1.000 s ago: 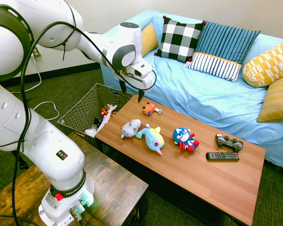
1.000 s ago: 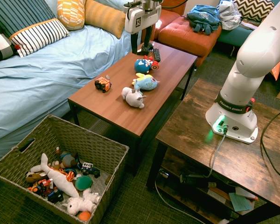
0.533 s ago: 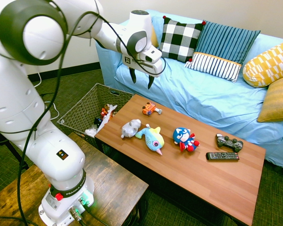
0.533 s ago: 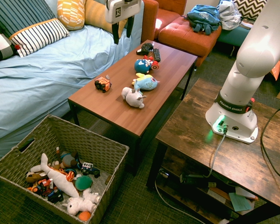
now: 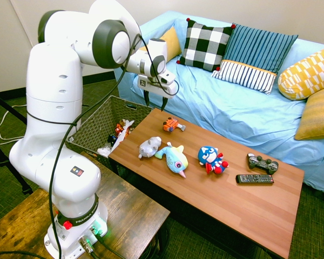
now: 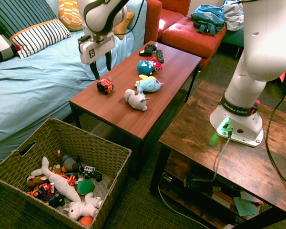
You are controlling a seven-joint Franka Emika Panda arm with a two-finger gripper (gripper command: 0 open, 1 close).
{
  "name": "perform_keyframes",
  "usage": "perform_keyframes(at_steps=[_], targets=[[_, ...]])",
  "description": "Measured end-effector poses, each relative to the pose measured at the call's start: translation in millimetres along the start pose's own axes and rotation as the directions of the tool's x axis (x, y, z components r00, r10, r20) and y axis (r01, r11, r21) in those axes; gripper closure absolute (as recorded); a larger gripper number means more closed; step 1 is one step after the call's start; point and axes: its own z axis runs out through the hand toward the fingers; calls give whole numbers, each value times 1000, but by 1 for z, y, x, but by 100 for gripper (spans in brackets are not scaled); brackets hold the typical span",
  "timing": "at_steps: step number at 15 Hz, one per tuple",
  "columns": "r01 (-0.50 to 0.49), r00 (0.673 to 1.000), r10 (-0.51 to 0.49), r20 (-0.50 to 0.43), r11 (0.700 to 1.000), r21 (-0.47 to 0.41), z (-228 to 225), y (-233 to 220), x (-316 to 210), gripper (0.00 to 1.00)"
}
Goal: Put the toy car in the basket
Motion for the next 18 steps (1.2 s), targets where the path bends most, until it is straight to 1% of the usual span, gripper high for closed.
perform_keyframes(at_steps=[1,3,7,12,16,17,18], targets=[[-11,1000,10,-6,1000,-19,10,-2,3,0],[-18,1000,18,-1,999,-30,20,-4,7,0],[-54,998,55,18,997,-53,48,6,26,0],[-64,998,65,25,998,-18,83,10,54,0],[-56,998,56,18,998,13,92,1,69,0],[-53,999,53,15,999,14,94,0,73,100],[-52,999,52,14,999,13,96,0,75,100]])
